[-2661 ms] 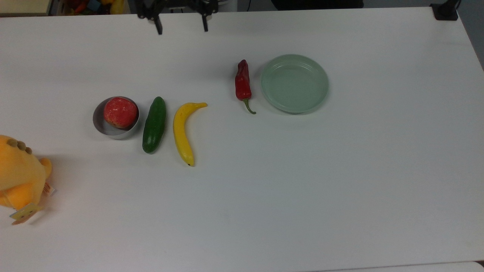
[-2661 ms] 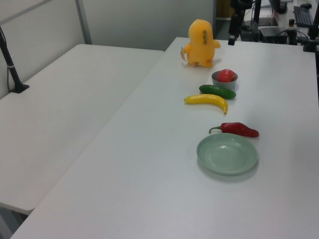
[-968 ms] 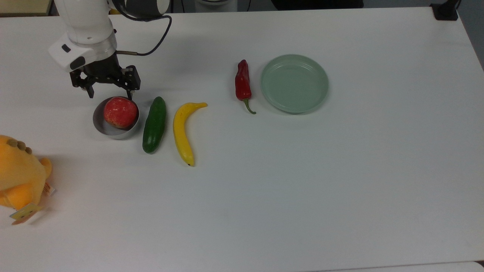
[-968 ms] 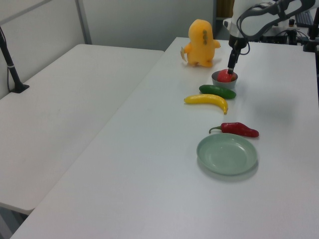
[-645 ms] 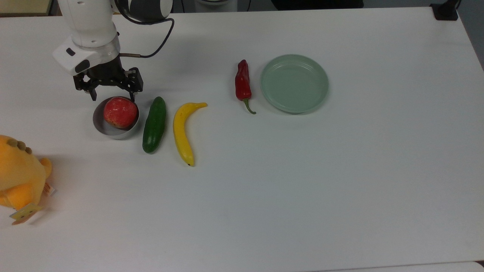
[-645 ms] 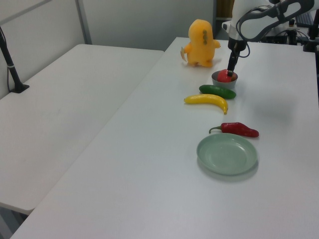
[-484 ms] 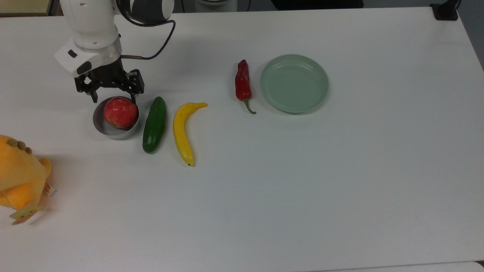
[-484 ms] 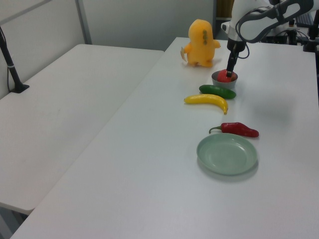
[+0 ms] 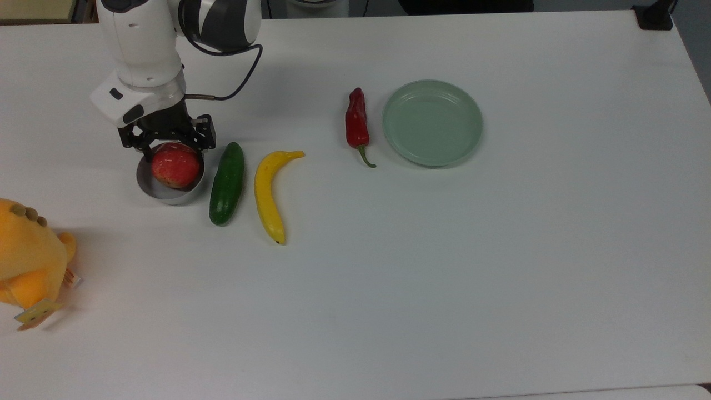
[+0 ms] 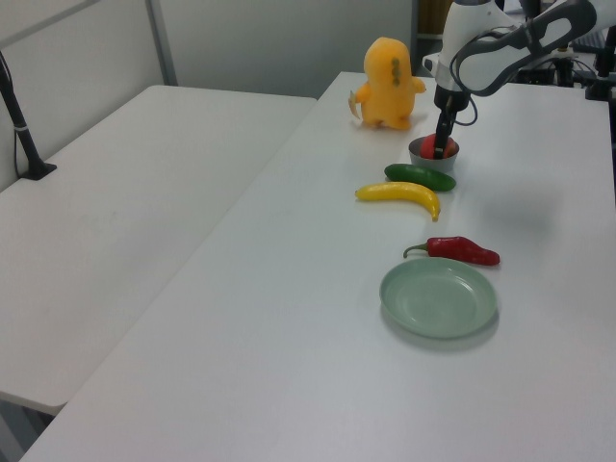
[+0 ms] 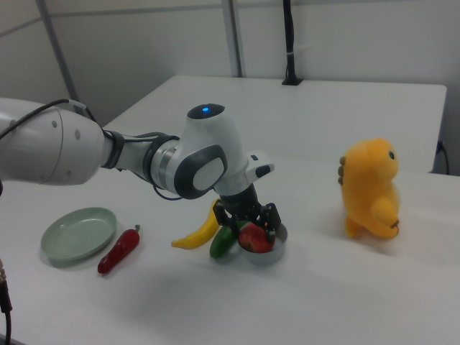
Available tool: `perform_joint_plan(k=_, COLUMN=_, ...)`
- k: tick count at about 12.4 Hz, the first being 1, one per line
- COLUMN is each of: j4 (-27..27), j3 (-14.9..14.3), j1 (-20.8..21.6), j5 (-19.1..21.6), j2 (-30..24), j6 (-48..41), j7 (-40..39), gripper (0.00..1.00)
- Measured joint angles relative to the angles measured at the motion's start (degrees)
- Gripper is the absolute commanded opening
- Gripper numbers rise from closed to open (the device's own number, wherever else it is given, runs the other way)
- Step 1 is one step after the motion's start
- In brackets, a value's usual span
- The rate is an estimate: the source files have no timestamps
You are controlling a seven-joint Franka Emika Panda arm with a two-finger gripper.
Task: Red apple placed in the center of the desktop
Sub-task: 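Lower the gripper around the red apple and close it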
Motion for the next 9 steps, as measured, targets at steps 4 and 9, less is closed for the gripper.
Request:
perform_joint_plan(k=4, j4=0.11, j3=0.06, j1=0.21, j5=0.00, j2=-0.22, j6=0.01, j7=-0.10, gripper=0.12)
perform_joint_plan(k=9, j4=0.30, j3=0.05, j1=-0.04, j5=0.00, j2=-0.50, j6=0.00, j7=-0.10, gripper=0.10)
